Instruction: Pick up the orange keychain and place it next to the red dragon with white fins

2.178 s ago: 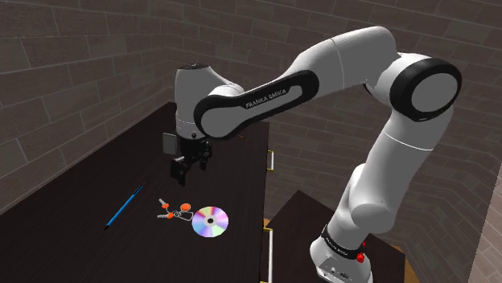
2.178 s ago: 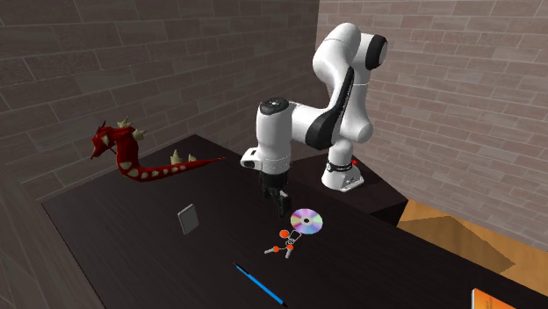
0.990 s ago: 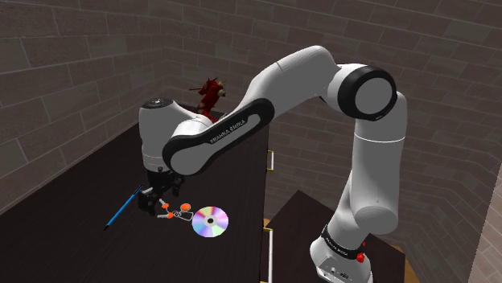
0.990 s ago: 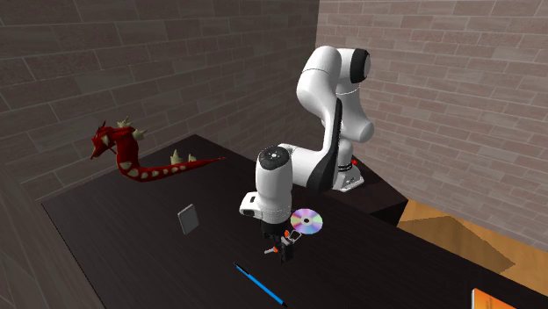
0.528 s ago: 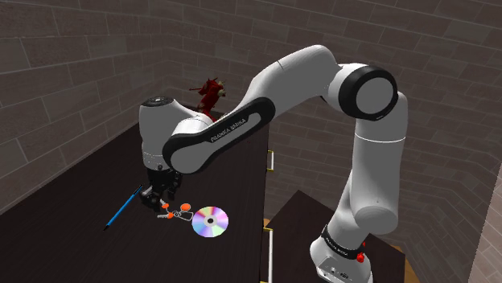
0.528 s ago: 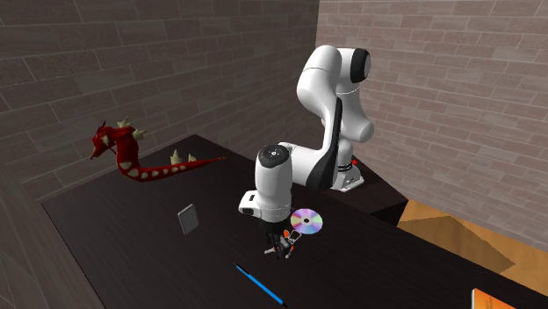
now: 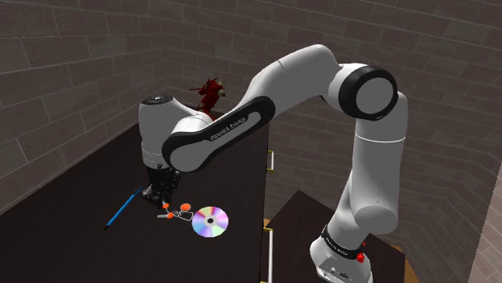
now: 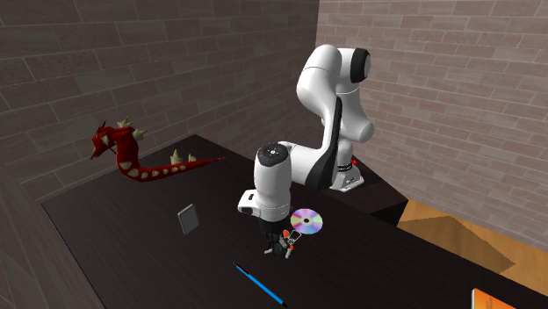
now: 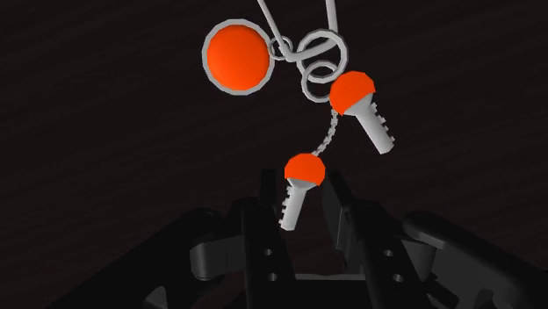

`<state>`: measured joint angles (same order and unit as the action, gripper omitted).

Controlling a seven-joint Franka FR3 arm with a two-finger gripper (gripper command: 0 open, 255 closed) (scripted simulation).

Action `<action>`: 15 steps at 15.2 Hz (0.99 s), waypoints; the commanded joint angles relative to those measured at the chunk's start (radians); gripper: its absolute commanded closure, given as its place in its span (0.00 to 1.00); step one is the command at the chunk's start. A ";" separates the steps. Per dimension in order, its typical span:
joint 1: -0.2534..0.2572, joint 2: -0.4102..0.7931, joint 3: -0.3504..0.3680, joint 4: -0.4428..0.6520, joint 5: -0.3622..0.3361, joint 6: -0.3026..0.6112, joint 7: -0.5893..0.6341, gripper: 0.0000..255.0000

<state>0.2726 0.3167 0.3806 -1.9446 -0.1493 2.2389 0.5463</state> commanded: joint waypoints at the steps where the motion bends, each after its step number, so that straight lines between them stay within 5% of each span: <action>1: 0.000 -0.008 0.005 -0.002 0.009 -0.015 -0.004 1.00; 15: -0.012 -0.095 0.021 0.081 0.056 -0.178 -0.034 1.00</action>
<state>0.2614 0.2279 0.4006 -1.8712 -0.0968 2.0739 0.5142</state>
